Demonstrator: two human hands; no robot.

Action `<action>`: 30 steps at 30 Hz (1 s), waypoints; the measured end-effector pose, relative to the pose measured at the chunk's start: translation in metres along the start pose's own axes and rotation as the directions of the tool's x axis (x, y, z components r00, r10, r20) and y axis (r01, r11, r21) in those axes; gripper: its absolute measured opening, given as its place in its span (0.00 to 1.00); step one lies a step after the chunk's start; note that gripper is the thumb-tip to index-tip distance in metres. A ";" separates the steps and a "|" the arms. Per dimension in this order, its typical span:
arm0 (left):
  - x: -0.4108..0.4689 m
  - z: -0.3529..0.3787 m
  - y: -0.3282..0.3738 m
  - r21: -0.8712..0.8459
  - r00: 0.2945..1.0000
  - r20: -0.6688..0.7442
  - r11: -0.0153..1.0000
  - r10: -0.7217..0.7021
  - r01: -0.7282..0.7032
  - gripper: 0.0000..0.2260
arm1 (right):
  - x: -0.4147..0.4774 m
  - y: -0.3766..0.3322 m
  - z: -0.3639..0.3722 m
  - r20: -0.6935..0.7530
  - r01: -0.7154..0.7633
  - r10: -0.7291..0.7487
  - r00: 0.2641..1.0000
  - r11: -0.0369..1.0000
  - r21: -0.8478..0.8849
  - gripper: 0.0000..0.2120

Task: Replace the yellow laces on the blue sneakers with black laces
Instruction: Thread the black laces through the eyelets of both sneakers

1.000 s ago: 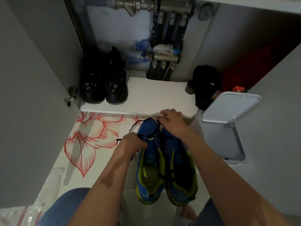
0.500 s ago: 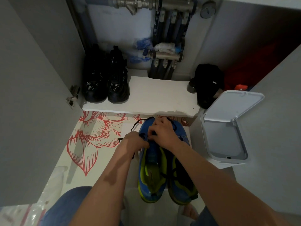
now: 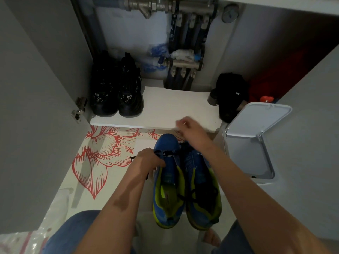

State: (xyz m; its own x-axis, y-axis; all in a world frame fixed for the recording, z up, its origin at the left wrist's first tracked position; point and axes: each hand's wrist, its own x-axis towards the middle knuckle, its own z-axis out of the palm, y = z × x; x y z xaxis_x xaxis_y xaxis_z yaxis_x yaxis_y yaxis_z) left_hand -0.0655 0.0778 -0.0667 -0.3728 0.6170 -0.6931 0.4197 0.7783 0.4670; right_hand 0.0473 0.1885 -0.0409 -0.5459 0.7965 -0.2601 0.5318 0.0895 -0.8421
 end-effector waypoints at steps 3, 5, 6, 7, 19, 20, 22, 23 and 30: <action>0.001 0.000 0.001 0.019 1.000 0.018 1.000 -0.015 0.015 0.12 | -0.004 0.020 0.025 0.312 0.239 -0.099 0.945 0.859 -0.453 0.09; 0.001 -0.001 0.003 0.035 1.000 0.010 0.999 -0.028 0.027 0.13 | -0.006 0.025 0.036 0.322 0.290 -0.111 0.940 0.758 -0.585 0.10; 0.002 -0.001 0.004 0.030 0.999 0.008 0.999 -0.034 0.034 0.13 | -0.004 0.028 0.039 0.297 0.289 -0.120 0.947 0.723 -0.627 0.09; 0.002 -0.001 0.004 0.023 0.999 0.008 0.999 -0.039 0.039 0.13 | -0.004 0.029 0.042 0.287 0.286 -0.117 0.951 0.691 -0.664 0.09; 0.000 0.004 0.000 -0.139 0.999 0.004 0.989 -0.043 0.043 0.06 | -0.003 0.011 -0.003 -0.061 -0.103 0.133 0.989 0.930 0.352 0.11; -0.001 0.004 0.000 -0.145 0.999 0.003 0.988 -0.048 0.048 0.07 | -0.003 0.010 -0.009 -0.042 -0.142 0.174 0.984 0.899 0.414 0.10; -0.002 0.003 0.001 -0.071 0.999 -0.020 0.997 -0.040 0.039 0.09 | -0.007 0.006 -0.014 0.076 -0.207 0.193 0.978 0.871 0.446 0.06; -0.002 0.002 0.003 -0.032 0.998 -0.053 0.999 -0.025 0.023 0.10 | -0.007 0.003 -0.014 0.131 -0.217 0.175 0.976 0.850 0.481 0.05; 0.000 0.003 0.023 -0.112 0.842 -0.430 0.906 0.325 -0.407 0.13 | -0.006 -0.031 -0.037 0.212 -0.143 -0.022 0.977 0.667 0.732 0.06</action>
State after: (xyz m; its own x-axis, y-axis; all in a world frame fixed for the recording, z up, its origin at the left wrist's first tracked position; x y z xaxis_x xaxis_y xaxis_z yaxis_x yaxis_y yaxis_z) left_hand -0.0533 0.0953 -0.0580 -0.5330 0.8231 -0.1962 0.4393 0.4674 0.7672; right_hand 0.0581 0.2026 0.0039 -0.6824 0.6495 -0.3354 -0.0408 -0.4920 -0.8697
